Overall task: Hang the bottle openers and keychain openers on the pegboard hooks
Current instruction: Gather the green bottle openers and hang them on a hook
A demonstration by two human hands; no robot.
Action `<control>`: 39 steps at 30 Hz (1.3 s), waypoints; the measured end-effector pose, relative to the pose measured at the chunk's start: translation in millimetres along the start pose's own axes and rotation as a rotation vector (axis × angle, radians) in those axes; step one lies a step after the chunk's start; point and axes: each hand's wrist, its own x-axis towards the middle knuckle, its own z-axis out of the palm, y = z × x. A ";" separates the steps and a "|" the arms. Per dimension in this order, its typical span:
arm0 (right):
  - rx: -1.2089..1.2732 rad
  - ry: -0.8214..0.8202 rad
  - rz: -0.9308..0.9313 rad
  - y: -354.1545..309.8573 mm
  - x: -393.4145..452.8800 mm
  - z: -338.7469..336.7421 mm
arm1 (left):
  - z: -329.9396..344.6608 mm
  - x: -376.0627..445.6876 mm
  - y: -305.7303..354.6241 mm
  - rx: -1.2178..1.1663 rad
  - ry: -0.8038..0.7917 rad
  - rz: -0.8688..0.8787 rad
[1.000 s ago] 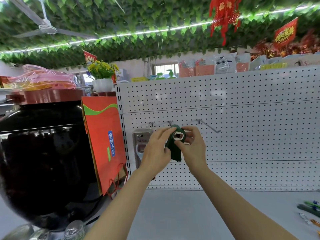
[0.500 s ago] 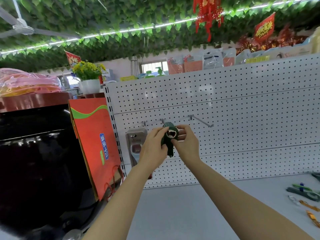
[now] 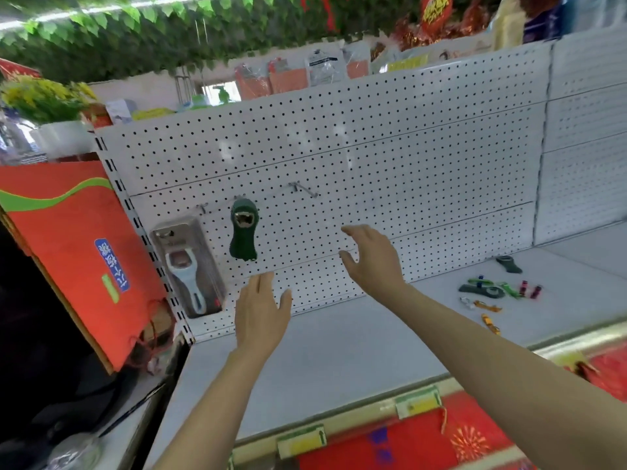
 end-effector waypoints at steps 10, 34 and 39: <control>-0.190 -0.077 0.091 159.7 -43.6 -106.3 | 101.4 -7.3 175.2 -0.049 -0.214 0.181; -0.455 -0.253 0.443 473.4 -45.5 -146.1 | 386.8 83.6 335.9 0.102 -0.768 0.483; -0.417 -0.327 0.525 519.6 -25.5 -120.3 | 422.6 93.3 344.6 0.150 -0.929 0.559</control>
